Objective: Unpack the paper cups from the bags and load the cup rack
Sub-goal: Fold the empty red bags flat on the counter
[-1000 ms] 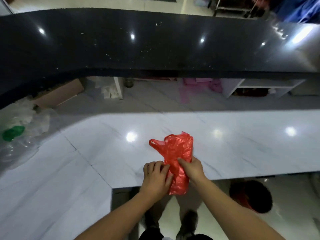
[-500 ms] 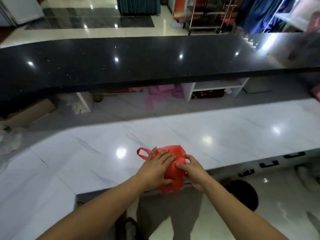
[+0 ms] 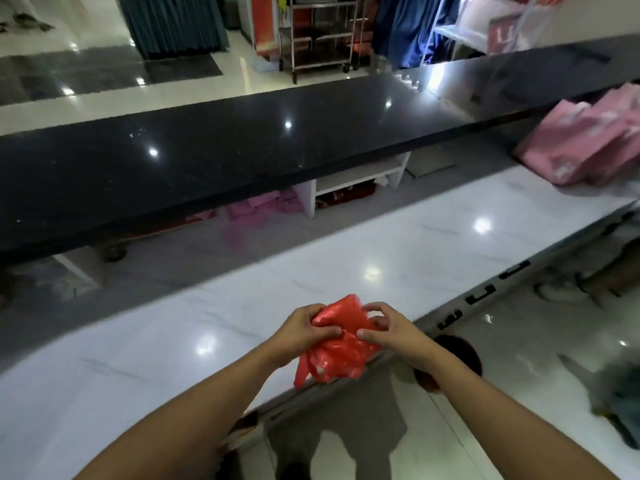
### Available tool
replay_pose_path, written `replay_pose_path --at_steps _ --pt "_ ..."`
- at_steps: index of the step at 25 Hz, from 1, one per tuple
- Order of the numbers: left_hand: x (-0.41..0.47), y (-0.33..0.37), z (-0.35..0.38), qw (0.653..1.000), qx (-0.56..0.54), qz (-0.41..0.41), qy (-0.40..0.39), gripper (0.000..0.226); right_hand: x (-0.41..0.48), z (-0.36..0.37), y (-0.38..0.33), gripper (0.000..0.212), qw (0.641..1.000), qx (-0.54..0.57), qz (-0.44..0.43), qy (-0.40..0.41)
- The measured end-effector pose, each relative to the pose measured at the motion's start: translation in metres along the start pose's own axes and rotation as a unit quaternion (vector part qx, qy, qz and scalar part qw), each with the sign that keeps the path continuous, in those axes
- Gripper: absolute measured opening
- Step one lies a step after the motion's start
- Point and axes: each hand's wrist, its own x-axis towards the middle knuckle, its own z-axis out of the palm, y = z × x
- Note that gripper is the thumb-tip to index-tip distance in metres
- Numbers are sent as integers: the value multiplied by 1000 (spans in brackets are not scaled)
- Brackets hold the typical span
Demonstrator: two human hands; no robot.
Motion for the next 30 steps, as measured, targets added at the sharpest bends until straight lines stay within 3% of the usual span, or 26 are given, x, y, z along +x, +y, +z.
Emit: replay_pose_path --at_steps 4,8,10,14,22,30 --pt "45 24 44 993 -27 -13 -114 37 -21 -46 12 58 998 17 53 13" --pt "84 41 122 982 -67 -47 -171 56 -65 -106 42 33 981 91 45 164" --pt "94 45 170 973 -100 -37 -206 45 -83 -140 65 28 966 123 42 222" --pt "115 47 267 990 -102 -79 -54 38 -106 -208 120 29 954 131 43 268" --pt "166 47 419 979 -46 -119 156 25 -140 -338 203 21 968 81 75 226" --pt "229 8 466 968 -60 -188 155 33 -112 -397 237 22 966 38 113 227"
